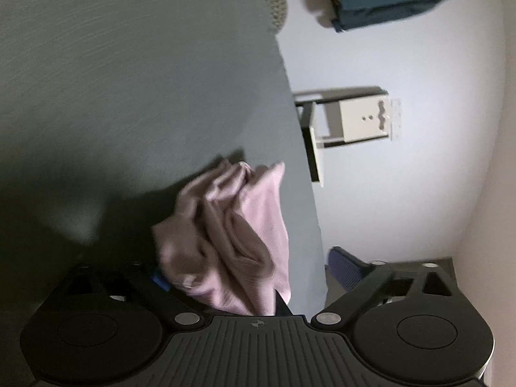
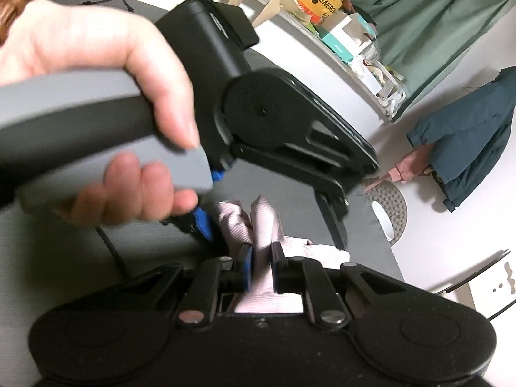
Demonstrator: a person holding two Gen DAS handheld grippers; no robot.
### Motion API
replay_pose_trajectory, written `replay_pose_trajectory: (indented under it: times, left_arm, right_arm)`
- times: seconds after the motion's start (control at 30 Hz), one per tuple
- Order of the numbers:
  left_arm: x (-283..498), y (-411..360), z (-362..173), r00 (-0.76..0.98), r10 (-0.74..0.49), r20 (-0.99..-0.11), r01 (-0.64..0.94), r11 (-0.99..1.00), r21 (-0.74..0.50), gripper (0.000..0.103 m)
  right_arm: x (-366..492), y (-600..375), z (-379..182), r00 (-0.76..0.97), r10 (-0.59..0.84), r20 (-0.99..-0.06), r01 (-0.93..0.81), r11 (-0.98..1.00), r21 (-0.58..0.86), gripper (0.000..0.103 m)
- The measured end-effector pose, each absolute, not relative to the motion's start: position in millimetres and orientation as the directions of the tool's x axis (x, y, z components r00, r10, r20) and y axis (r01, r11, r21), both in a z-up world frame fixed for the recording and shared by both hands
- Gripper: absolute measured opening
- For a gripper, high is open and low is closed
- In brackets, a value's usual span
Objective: Fold clothes
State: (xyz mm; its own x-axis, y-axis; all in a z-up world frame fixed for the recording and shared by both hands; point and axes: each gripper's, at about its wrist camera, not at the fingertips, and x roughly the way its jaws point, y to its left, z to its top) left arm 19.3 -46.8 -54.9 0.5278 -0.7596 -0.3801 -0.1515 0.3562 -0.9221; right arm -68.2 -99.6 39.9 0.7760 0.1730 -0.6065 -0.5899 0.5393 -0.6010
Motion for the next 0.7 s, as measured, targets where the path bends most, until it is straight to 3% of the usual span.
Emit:
replay_pose_trajectory:
  times: [0.43, 0.53, 0.57, 0.6, 0.7]
  left_arm:
    - [29, -25, -54, 0.522, -0.738, -0.429, -0.116, 0.436, -0.892, 0.032]
    - [33, -21, -53, 0.537, -0.725, -0.431, -0.107, 0.449, -0.887, 0.02]
    - [34, -20, -52, 0.539, -0.719, -0.44, -0.103, 0.462, -0.881, 0.02]
    - [35, -19, -52, 0.542, -0.715, -0.441, -0.104, 0.464, -0.88, 0.02]
    - [38, -15, -51, 0.55, -0.704, -0.449, -0.109, 0.473, -0.874, 0.019]
  right_arm:
    - [-62, -111, 36, 0.718, 0.269, -0.642, -0.656, 0.57, -0.495, 0.016]
    - [-65, -117, 44, 0.672, 0.309, -0.674, -0.695, 0.576, -0.429, 0.036]
    - [-69, -122, 48, 0.669, 0.311, -0.675, -0.696, 0.582, -0.421, 0.055]
    - [-73, -128, 53, 0.666, 0.314, -0.677, -0.695, 0.59, -0.41, 0.067]
    - [-54, -164, 72, 0.653, 0.303, -0.694, -0.642, 0.707, -0.296, 0.067]
